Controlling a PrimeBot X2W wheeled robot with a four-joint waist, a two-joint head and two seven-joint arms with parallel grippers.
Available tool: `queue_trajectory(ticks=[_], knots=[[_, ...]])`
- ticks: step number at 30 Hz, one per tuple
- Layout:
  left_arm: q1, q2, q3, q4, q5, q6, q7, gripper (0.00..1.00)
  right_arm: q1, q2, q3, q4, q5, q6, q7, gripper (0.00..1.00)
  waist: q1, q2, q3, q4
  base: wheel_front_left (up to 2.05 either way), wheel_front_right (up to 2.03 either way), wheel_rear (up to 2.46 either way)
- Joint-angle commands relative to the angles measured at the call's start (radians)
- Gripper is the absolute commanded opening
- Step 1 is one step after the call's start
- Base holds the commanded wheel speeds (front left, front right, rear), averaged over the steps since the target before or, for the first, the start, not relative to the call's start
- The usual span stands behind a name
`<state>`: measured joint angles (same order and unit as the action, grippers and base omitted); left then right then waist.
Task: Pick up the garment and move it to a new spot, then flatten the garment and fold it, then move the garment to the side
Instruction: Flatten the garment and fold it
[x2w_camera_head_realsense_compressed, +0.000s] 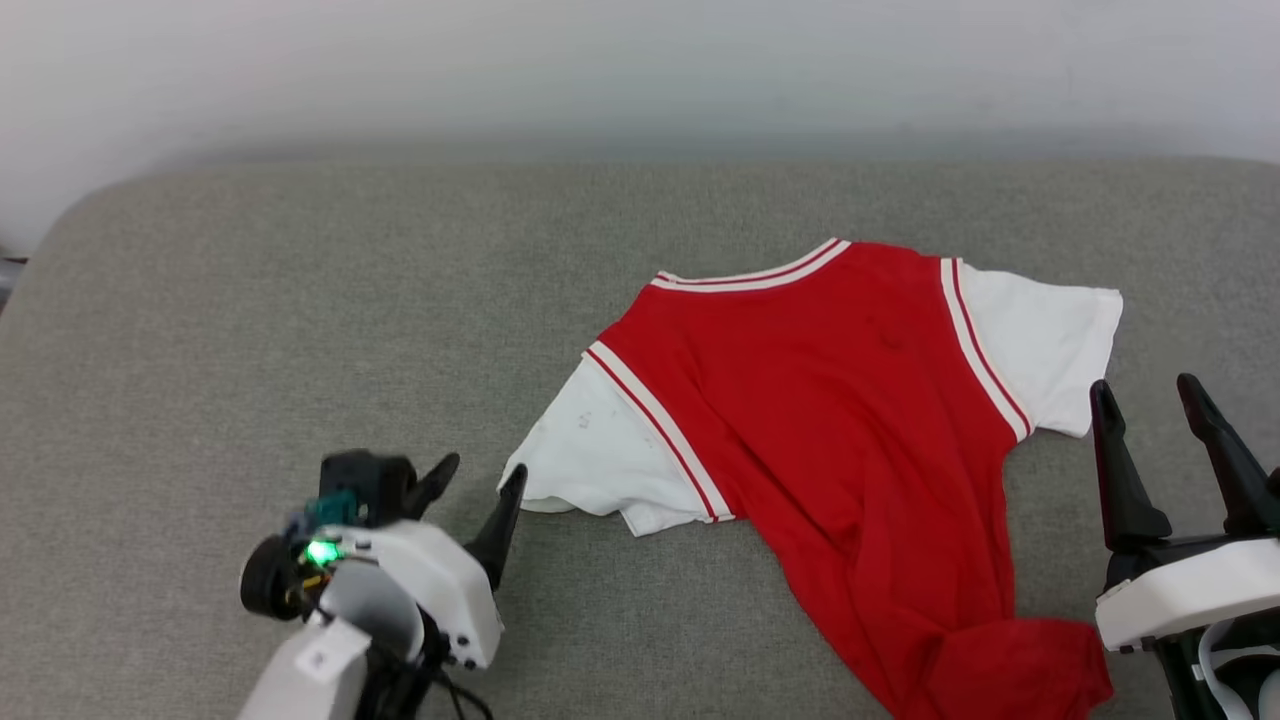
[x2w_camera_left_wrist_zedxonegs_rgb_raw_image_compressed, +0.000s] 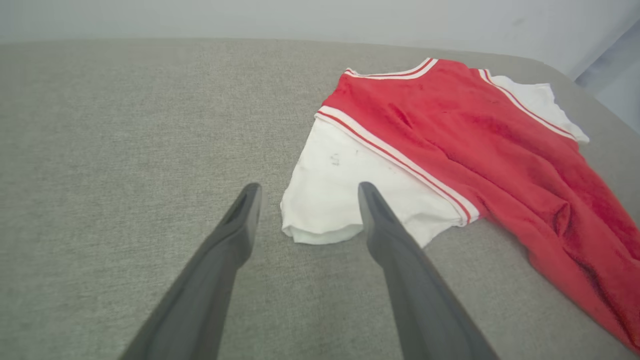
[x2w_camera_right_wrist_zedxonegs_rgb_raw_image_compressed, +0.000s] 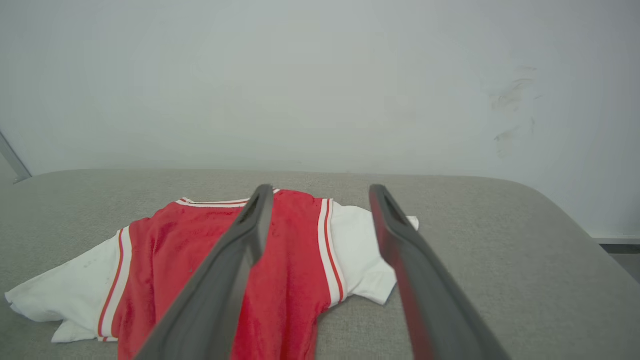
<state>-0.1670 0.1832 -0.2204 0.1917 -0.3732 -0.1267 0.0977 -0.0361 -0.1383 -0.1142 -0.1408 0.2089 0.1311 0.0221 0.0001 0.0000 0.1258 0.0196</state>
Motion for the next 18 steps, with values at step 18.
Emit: queue_trajectory(ticks=[18], knots=[[-0.162, 0.090, -0.063, 0.078, 0.065, 0.097, 0.430, 1.00, -0.057, 0.016, 0.039, 0.015, -0.026, -0.001, -0.042, 1.00, -0.0001, 0.0000, 0.162, -0.081, 0.00, 0.00, 0.00]])
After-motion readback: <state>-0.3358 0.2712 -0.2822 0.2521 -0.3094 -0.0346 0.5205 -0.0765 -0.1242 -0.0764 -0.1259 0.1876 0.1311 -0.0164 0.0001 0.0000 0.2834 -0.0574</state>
